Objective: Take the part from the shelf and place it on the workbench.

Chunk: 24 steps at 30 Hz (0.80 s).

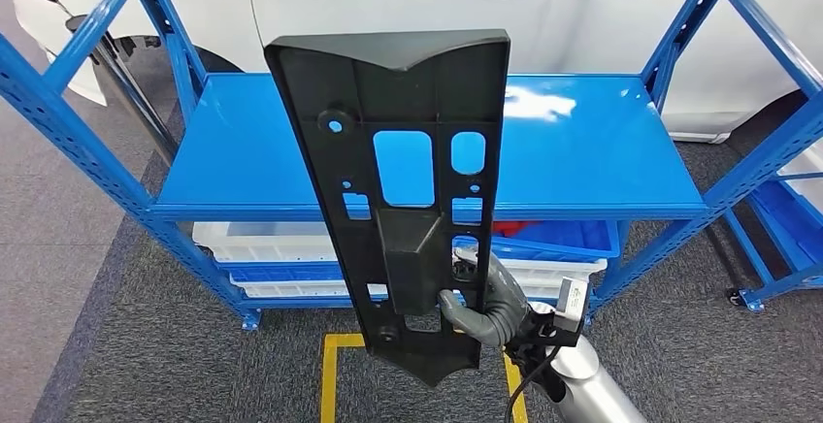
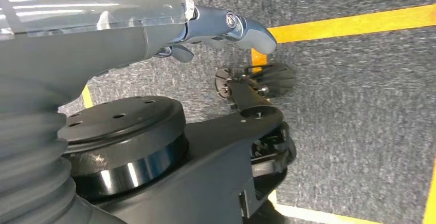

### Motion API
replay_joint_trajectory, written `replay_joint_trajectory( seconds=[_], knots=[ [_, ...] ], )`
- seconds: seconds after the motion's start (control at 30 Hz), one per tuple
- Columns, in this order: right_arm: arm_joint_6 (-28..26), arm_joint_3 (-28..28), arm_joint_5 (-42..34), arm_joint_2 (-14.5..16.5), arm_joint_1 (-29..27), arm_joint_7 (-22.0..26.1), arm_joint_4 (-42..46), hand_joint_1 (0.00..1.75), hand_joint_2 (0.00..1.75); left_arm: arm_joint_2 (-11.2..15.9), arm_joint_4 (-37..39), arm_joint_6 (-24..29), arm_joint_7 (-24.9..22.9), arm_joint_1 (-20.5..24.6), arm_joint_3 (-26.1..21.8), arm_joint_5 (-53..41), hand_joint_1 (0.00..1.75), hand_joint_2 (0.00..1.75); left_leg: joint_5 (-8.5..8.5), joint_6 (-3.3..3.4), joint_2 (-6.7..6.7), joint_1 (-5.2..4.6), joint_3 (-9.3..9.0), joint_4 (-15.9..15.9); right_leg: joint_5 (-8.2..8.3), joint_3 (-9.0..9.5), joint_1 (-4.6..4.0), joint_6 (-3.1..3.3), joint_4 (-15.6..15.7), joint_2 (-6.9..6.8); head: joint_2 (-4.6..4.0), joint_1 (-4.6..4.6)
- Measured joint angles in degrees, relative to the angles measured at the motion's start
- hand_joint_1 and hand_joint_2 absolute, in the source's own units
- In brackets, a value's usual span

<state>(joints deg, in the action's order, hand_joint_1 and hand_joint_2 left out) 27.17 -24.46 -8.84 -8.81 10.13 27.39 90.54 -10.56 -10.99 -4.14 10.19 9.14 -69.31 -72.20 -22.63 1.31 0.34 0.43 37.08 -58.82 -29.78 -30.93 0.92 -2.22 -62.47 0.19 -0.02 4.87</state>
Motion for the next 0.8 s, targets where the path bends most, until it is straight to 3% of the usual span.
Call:
replay_joint_trajectory(
  seconds=[0.07,0.13,0.17,0.23,0.3,0.33,0.37,0.4,0.47,0.53,0.57,0.63,0.67,0.7,0.73,0.8],
  knots=[
    [0.01,0.28,0.09,0.17,0.31,-0.14,0.37,1.38,1.75,-0.01,0.00,0.01,-0.07,0.02,0.00,-0.01,0.00,1.75,0.86,-0.68,-0.01,-0.09,0.25,0.02,-0.39,2.51,-0.34,0.73,4.25,0.08,0.00,0.02],
    [0.02,0.48,0.17,0.27,0.49,-0.18,0.50,1.38,1.75,-0.04,0.00,0.01,-0.11,0.00,0.00,-0.02,0.00,1.75,1.69,-1.38,-0.07,-0.08,0.37,0.31,0.37,2.12,-0.44,1.64,4.65,0.07,0.00,0.02],
    [0.04,0.53,0.24,0.35,0.62,-0.21,0.51,1.38,1.75,-0.05,0.00,0.01,-0.14,-0.03,0.00,-0.02,0.00,1.75,1.23,-1.68,-0.14,-0.02,0.73,0.01,0.92,1.68,-0.36,2.13,4.79,-0.03,0.00,0.02],
    [0.21,0.67,0.39,0.67,0.83,-0.27,0.50,1.38,1.75,-0.06,0.00,-0.01,-0.21,-0.11,0.00,-0.02,0.00,1.75,-2.88,-2.14,-0.30,0.09,2.15,-3.45,2.38,0.35,-0.14,3.07,5.09,-0.22,0.00,0.02],
    [0.59,0.84,0.54,0.92,1.06,-0.30,0.42,1.38,1.75,-0.06,0.00,-0.02,-0.24,-0.12,0.00,-0.02,0.00,1.75,-8.75,-2.47,-0.32,0.20,3.93,-10.80,3.76,-1.35,-0.33,3.47,5.05,-0.27,0.00,0.03],
    [0.81,0.91,0.60,0.97,1.14,-0.31,0.30,1.38,1.75,-0.06,0.00,-0.02,-0.24,-0.11,0.00,-0.02,0.00,1.75,-10.16,-2.59,-0.32,0.21,4.36,-14.22,4.43,-2.22,-0.42,3.48,4.99,-0.29,0.00,0.03],
    [0.97,0.96,0.66,0.99,1.25,-0.31,0.17,1.38,1.75,-0.06,0.00,-0.03,-0.25,-0.10,0.00,-0.01,0.00,1.75,-10.20,-2.63,-0.32,0.21,4.12,-16.33,5.09,-3.11,-0.52,3.46,4.92,-0.30,0.00,0.03],
    [1.06,1.01,0.71,1.00,1.38,-0.31,0.04,1.38,1.75,-0.06,0.00,-0.03,-0.25,-0.08,0.00,0.00,0.00,1.75,-9.07,-2.56,-0.32,0.21,3.01,-16.48,5.72,-3.99,-0.60,3.40,4.82,-0.30,0.00,0.03],
    [1.20,1.23,0.75,1.02,1.70,-0.30,-0.10,1.38,1.75,-0.05,0.00,-0.03,-0.27,0.03,0.00,0.02,0.00,1.75,-6.40,-2.02,-0.36,0.17,-2.03,-11.13,6.92,-5.55,-0.74,3.18,4.58,-0.28,0.00,0.03],
    [1.47,1.60,0.78,1.09,2.12,-0.28,-0.12,1.38,1.75,-0.03,0.00,-0.01,-0.28,0.29,0.00,0.04,0.00,1.75,-6.80,-1.38,-0.41,-0.10,-8.23,-2.42,8.02,-6.54,-0.92,2.71,4.37,-0.24,0.00,0.03],
    [1.63,1.76,0.78,1.14,2.33,-0.27,-0.13,1.38,1.75,-0.02,0.00,0.01,-0.28,0.40,0.00,0.04,0.00,1.75,-7.44,-1.13,-0.43,-0.29,-10.00,0.51,8.59,-6.78,-0.89,2.39,4.39,-0.26,0.00,0.03],
    [1.78,1.99,0.78,1.20,2.58,-0.25,-0.15,1.38,1.75,-0.06,0.01,0.01,-0.32,0.39,0.00,0.04,0.00,1.75,-7.29,-0.68,-0.42,-0.52,-10.32,2.35,9.80,-7.01,-0.77,1.60,4.79,-0.27,0.00,0.02],
    [1.81,2.13,0.78,1.18,2.61,-0.23,-0.21,1.38,1.75,-0.09,0.01,0.03,-0.34,0.33,0.00,0.03,0.00,1.75,-6.57,-0.31,-0.28,-0.50,-9.90,2.57,9.62,-7.28,-0.65,1.25,4.69,-0.20,0.00,0.02],
    [1.81,2.30,0.77,1.15,2.60,-0.21,-0.28,1.38,1.75,-0.11,0.02,0.06,-0.37,0.28,0.00,0.02,0.00,1.75,-5.79,0.14,-0.12,-0.41,-9.38,2.75,8.36,-7.73,-0.57,0.96,3.88,-0.12,0.00,0.02],
    [1.82,2.51,0.77,1.12,2.57,-0.19,-0.37,1.38,1.75,-0.14,0.02,0.08,-0.38,0.28,0.00,0.01,0.00,1.75,-4.95,0.52,0.03,-0.28,-8.68,2.93,5.95,-8.44,-0.50,0.69,1.93,-0.05,0.00,0.01],
    [1.83,2.91,0.75,1.07,2.53,-0.15,-0.53,1.38,1.75,-0.15,0.02,0.12,-0.39,0.31,0.00,-0.06,0.00,1.75,-3.43,0.95,0.20,-0.32,-6.83,2.86,-0.29,-10.25,-0.25,0.27,-5.05,-0.03,0.00,0.02]
  ],
)
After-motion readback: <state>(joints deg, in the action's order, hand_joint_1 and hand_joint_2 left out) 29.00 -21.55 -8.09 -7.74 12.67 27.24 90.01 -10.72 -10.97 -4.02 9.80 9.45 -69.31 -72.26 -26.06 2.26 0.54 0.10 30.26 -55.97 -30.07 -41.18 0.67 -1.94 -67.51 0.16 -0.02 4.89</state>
